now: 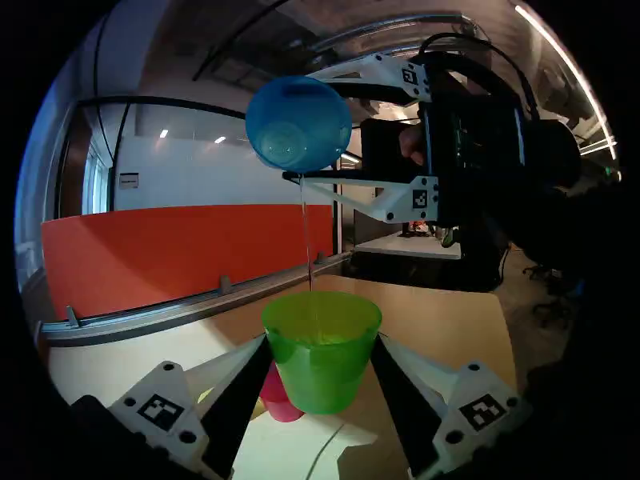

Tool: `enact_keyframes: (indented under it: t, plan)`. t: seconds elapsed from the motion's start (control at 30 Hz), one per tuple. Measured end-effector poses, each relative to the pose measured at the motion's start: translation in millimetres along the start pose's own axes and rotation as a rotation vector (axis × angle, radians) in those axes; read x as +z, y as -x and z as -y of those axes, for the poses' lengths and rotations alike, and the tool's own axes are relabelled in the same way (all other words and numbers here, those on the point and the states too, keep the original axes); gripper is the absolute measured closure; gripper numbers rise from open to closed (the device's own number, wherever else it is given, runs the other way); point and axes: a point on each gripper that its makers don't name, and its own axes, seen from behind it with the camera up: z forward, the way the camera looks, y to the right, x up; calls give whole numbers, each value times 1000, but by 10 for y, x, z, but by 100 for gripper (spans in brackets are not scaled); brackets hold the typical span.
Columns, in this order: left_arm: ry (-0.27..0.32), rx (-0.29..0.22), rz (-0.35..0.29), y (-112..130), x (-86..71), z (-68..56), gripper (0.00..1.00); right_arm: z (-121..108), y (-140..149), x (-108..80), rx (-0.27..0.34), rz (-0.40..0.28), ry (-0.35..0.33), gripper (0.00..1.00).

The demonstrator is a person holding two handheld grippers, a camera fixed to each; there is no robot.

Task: Pour water

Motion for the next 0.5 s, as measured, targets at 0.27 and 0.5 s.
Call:
enact_keyframes:
  t: [0.27,0.5]
  plan:
    - [-4,-4,-2,6,-10,19,18,-12,-39,19,-32,-2,4,12]
    - [-4,-5,-4,1,-17,26,18,-8,-30,5,10,-10,2,12]
